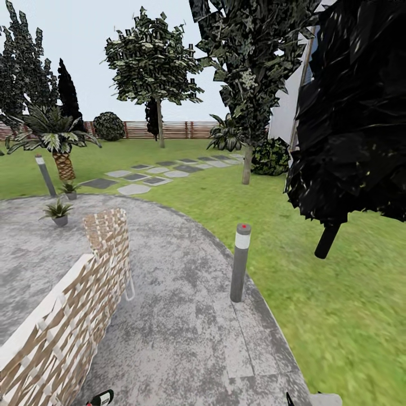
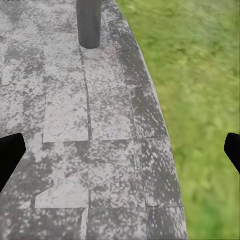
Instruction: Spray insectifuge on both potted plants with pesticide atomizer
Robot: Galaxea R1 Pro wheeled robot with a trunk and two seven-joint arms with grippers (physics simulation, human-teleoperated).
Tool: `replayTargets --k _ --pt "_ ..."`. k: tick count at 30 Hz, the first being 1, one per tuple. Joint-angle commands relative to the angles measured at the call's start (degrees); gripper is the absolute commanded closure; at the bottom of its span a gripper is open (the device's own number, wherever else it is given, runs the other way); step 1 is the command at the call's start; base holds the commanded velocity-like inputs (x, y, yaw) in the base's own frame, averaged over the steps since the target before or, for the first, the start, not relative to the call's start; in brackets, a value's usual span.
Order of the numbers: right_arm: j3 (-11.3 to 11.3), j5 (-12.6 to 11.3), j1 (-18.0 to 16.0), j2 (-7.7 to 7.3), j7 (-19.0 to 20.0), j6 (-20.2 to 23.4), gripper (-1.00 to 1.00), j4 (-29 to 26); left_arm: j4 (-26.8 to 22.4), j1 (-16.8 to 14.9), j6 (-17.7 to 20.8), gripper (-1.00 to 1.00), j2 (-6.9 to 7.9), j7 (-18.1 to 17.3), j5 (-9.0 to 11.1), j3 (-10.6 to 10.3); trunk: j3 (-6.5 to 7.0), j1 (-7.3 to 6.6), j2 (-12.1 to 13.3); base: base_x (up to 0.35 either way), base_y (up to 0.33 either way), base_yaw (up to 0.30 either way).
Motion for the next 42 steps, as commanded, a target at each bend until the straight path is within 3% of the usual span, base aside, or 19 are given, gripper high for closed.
replayTargets --k 1,8,42 --pt "-0.02 0.01 -0.04 -0.03 -0.04 -0.14 -1.0 0.05 0.03 -0.03 -0.16 1.0 -0.01 -0.32 -0.36 0.66 0.13 -0.23 0.39 0.0 0.0 0.0" --pt "-0.03 -0.01 -0.04 -0.55 -0.03 -0.11 -1.0 0.13 -0.61 -0.08 -0.35 1.0 -0.22 -0.4 -0.4 2.56 1.39 -1.77 3.19 0.0 0.0 0.0" --pt "0.0 0.09 -0.04 -0.08 -0.02 -0.1 -1.0 0.19 0.02 1.15 -0.29 1.0 0.32 -0.41 -0.59 2.46 7.49 -9.24 16.83 0.0 0.0 0.0"
